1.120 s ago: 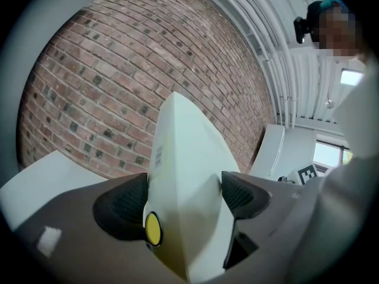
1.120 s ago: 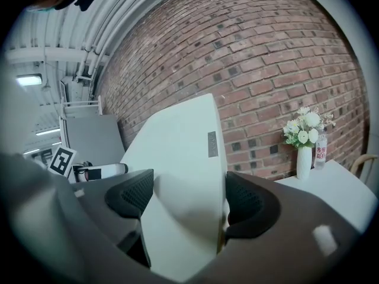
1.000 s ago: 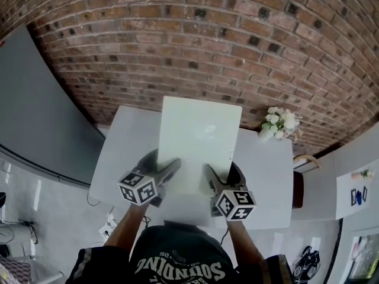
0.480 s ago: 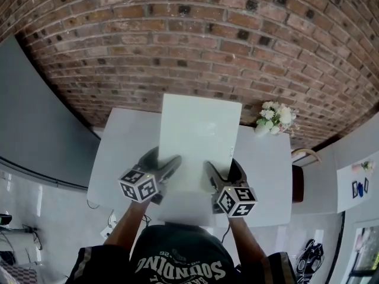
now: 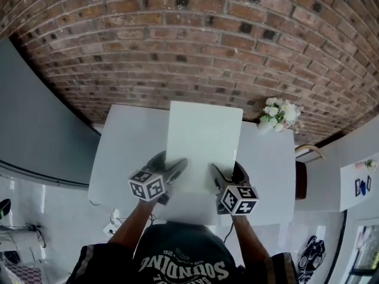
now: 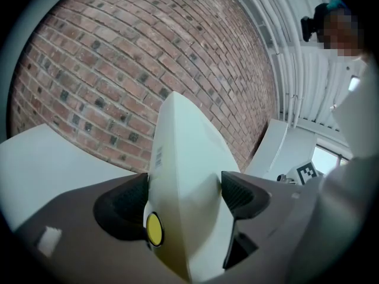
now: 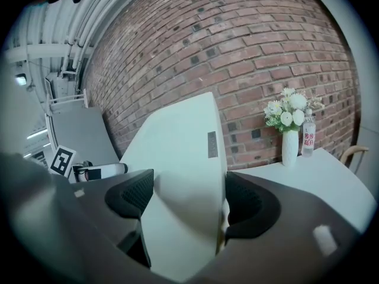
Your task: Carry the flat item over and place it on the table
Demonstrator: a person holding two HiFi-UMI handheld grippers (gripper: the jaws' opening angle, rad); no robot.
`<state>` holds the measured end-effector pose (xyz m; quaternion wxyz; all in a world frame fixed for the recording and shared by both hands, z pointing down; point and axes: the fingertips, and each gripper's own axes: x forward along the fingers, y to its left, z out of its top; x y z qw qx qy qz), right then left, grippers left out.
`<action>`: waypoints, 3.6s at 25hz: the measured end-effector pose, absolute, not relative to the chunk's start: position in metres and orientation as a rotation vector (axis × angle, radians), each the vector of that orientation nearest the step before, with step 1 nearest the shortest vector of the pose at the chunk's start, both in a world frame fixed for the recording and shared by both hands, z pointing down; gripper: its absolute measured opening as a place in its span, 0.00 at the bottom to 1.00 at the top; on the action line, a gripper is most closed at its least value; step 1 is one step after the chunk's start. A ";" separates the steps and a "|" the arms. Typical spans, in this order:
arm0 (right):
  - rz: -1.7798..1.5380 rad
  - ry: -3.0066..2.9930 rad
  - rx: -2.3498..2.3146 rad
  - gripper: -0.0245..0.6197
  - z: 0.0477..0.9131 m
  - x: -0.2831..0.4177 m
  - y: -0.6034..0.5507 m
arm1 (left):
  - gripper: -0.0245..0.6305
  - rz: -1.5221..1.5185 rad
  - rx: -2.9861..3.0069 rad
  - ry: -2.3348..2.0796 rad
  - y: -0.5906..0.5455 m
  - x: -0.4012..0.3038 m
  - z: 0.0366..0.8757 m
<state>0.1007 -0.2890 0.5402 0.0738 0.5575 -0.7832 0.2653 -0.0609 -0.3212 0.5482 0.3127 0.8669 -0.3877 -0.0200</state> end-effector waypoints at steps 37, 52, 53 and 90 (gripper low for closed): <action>1.194 -2.019 1.476 0.62 0.726 0.106 -0.261 | 0.63 0.240 1.972 -0.987 -0.287 -0.057 0.736; 1.240 -1.915 1.435 0.62 0.758 0.107 -0.265 | 0.63 0.303 1.880 -0.983 -0.289 -0.058 0.771; 1.244 -1.910 1.432 0.62 0.759 0.107 -0.265 | 0.63 0.307 1.872 -0.983 -0.288 -0.058 0.772; 0.858 -2.019 1.563 0.04 0.692 0.115 -0.279 | 0.05 0.436 2.289 -1.141 -0.310 -0.073 0.682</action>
